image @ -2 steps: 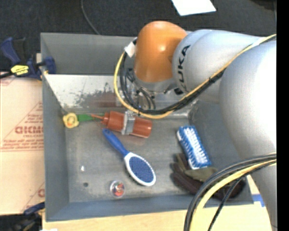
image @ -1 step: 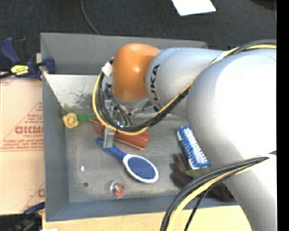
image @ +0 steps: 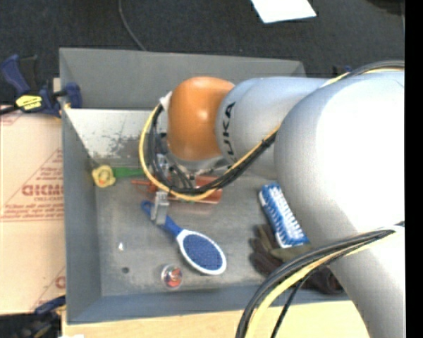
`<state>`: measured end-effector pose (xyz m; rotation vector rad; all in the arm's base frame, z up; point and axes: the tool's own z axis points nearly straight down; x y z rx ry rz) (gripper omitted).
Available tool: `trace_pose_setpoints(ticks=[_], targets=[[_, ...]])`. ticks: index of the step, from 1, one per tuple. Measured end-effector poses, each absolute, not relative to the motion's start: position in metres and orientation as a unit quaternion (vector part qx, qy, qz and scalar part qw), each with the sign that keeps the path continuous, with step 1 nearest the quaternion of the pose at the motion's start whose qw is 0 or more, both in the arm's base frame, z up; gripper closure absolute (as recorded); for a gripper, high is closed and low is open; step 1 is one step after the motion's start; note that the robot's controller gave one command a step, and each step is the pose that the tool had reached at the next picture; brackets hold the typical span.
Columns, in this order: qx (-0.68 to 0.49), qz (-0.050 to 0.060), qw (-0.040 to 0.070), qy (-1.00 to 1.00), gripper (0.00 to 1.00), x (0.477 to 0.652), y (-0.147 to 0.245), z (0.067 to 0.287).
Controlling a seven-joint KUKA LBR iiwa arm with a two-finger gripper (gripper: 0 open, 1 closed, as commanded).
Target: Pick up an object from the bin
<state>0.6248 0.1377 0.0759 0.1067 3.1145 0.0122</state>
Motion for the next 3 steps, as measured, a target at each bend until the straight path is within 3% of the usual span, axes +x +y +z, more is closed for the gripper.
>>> trace_pose_setpoints(ticks=[1,2,3], targets=[[0.006,0.004,0.005,1.000,1.00,0.632,0.161,0.076],[0.006,0.004,0.009,1.000,1.00,0.633,0.160,0.074],[0.004,0.003,0.003,1.000,1.00,0.627,0.158,0.093]])
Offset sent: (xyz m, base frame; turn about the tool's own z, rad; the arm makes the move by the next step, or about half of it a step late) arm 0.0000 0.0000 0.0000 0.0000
